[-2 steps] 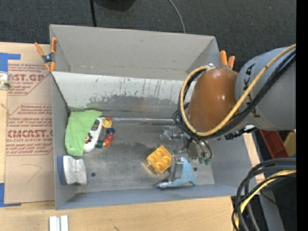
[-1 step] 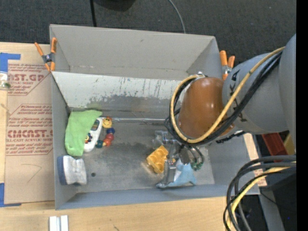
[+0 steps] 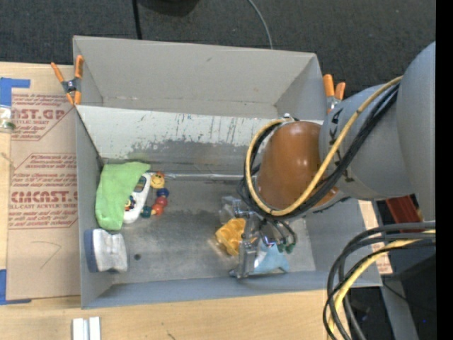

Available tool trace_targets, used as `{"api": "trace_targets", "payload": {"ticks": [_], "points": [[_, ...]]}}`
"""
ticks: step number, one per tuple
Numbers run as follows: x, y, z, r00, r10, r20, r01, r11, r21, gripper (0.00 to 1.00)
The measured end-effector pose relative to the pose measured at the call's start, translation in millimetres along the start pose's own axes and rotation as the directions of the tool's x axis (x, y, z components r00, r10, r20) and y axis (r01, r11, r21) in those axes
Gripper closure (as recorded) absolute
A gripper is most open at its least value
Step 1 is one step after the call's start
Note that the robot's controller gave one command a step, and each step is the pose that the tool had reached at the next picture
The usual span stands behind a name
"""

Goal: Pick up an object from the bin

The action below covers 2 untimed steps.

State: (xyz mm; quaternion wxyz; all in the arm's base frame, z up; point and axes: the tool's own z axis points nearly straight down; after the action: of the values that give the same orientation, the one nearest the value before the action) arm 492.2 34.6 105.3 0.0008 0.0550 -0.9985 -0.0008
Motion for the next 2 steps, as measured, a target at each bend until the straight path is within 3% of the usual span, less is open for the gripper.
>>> {"api": "trace_targets", "payload": {"ticks": [1,2], "points": [[-1.4,-17.2,16.3,0.999,0.04,0.007,-0.04,0.999,-0.001,0.0],[3.6,-38.0,18.8,0.999,-0.054,0.007,0.054,0.999,0.0,0.0]]}}
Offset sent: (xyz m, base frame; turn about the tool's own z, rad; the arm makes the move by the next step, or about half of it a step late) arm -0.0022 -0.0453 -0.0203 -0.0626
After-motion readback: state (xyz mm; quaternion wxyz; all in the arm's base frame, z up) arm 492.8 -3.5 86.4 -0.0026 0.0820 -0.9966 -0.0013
